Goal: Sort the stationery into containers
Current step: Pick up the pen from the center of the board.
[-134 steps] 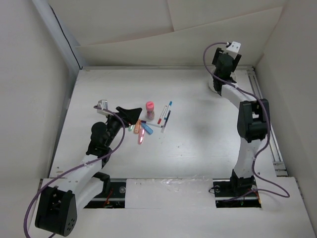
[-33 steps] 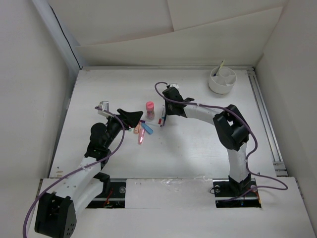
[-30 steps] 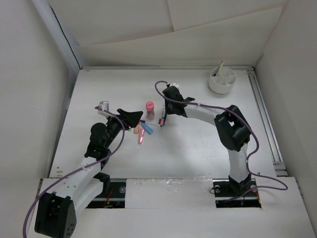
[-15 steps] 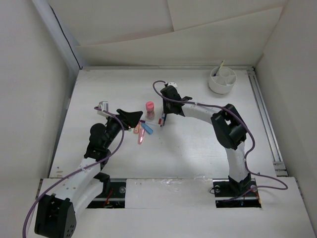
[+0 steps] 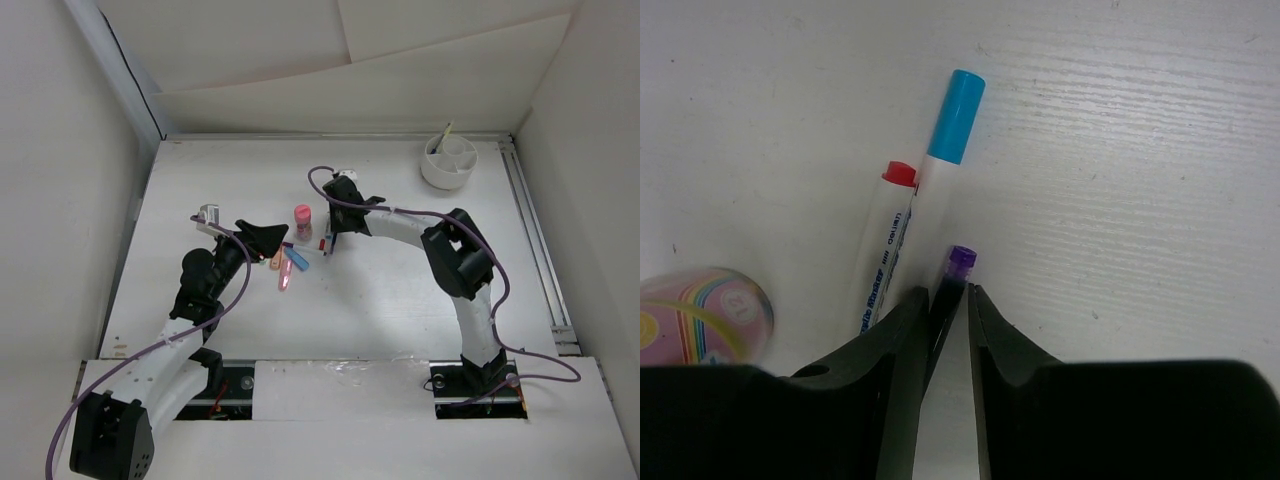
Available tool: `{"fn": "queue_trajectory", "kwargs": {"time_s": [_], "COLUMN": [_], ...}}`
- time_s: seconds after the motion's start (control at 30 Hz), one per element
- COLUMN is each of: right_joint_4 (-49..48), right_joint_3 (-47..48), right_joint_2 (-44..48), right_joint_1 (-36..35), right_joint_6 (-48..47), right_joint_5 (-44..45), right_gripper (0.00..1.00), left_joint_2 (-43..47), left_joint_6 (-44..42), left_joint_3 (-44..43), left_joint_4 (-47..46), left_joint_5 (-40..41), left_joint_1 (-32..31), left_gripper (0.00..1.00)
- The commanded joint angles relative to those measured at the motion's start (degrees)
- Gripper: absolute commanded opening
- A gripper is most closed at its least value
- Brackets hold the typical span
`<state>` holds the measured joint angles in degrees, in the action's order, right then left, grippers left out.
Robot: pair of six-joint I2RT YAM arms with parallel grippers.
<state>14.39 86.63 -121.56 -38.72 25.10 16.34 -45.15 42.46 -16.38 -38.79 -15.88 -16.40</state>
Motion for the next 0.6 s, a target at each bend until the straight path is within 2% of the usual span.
{"fn": "queue_trajectory", "kwargs": {"time_s": [0.0, 0.07, 0.27, 0.33, 0.43, 0.5, 0.57], "right_joint_4": [0.11, 0.63, 1.87, 3.44, 5.20, 5.73, 6.26], "right_joint_3": [1.70, 1.70, 2.48, 3.80, 4.42, 4.95, 4.95], "right_joint_2": [-0.61, -0.61, -1.66, -2.19, -2.81, -2.81, -2.81], "right_joint_1": [0.05, 0.66, 1.81, 1.81, 2.33, 2.33, 2.85], "right_joint_6": [0.47, 0.47, -0.75, -1.28, -1.81, -2.34, -2.34], "right_joint_5": [1.33, 1.33, 1.33, 1.33, 2.11, 2.64, 2.65], "right_gripper": [0.29, 0.37, 0.37, 0.30, 0.27, 0.21, 0.22], "left_joint_2": [1.02, 1.02, 1.02, 1.02, 1.02, 1.02, 1.02], "left_joint_6": [-0.80, -0.80, -0.80, -0.80, -0.80, -0.80, -0.80], "left_joint_3": [-1.64, -1.64, -1.64, -1.64, -1.64, -1.64, -1.64], "left_joint_4": [-1.73, -1.73, -1.73, -1.73, -1.73, -1.73, -1.73], "left_joint_5": [-0.73, -0.73, -0.73, -0.73, -0.73, -0.73, -0.73], "left_joint_1": [-0.03, -0.03, -0.03, -0.03, -0.03, -0.03, -0.03], "left_gripper": [1.00, 1.00, 1.00, 1.00, 1.00, 1.00, 1.00]}}
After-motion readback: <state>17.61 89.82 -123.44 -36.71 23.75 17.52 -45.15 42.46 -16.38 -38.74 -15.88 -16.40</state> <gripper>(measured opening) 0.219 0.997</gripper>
